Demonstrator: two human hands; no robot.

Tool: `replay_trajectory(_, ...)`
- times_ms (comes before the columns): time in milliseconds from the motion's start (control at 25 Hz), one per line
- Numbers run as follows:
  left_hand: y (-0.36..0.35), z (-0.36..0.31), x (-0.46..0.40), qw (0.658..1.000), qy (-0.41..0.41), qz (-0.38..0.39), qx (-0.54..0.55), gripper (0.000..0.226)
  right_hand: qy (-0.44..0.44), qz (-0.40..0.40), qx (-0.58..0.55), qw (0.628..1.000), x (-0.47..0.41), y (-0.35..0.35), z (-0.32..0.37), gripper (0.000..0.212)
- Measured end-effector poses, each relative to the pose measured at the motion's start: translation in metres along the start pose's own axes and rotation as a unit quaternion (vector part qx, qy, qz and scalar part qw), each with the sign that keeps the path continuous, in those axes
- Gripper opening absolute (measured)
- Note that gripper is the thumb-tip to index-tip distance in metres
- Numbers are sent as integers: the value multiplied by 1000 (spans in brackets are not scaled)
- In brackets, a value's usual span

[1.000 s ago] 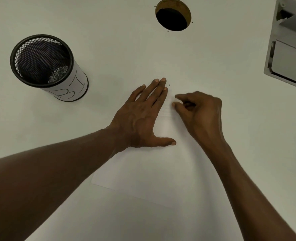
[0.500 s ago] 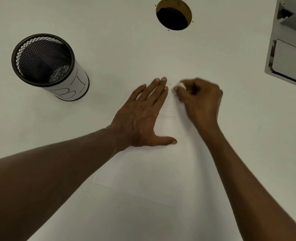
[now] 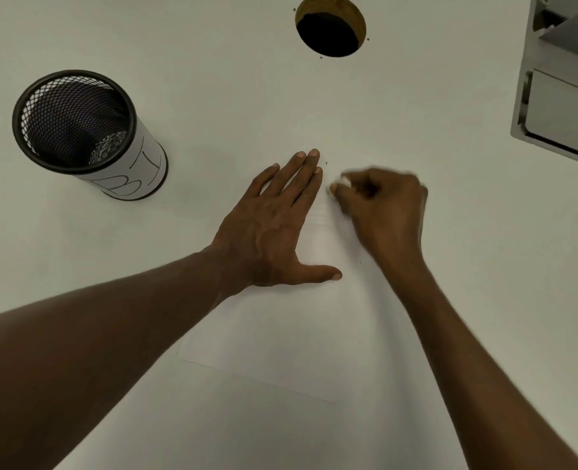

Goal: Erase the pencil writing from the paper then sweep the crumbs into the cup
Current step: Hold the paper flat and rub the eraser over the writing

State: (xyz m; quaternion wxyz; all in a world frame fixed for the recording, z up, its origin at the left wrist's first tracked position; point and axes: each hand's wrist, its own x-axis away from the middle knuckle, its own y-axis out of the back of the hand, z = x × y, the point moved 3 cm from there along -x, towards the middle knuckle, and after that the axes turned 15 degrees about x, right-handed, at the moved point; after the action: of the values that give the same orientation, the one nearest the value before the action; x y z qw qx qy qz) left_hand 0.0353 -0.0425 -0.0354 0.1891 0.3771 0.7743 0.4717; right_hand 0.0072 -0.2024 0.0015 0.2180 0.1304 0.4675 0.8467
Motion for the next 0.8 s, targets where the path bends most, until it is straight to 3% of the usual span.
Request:
replay_trajectory(120,-1,1,0,1000,3,0,-1,132,0,25,-16,1000,47,6,-8,12)
replay_trajectory(320,-1,1,-1,1000,11,-9,-7,133,9,0,-20,1000,-18,0,9,11)
replay_trajectory(480,-1,2,0,1000,12,-10,-11,133,9,36,-18,999,52,7,-10,14)
replay_trajectory(680,-2,1,-1,1000,9,-12,-10,133,-1,9,-34,999,-2,1,2,18)
replay_trajectory(800,-2,1,-2,1000,14,-7,-17,133,-2,9,-25,1000,33,5,-14,19)
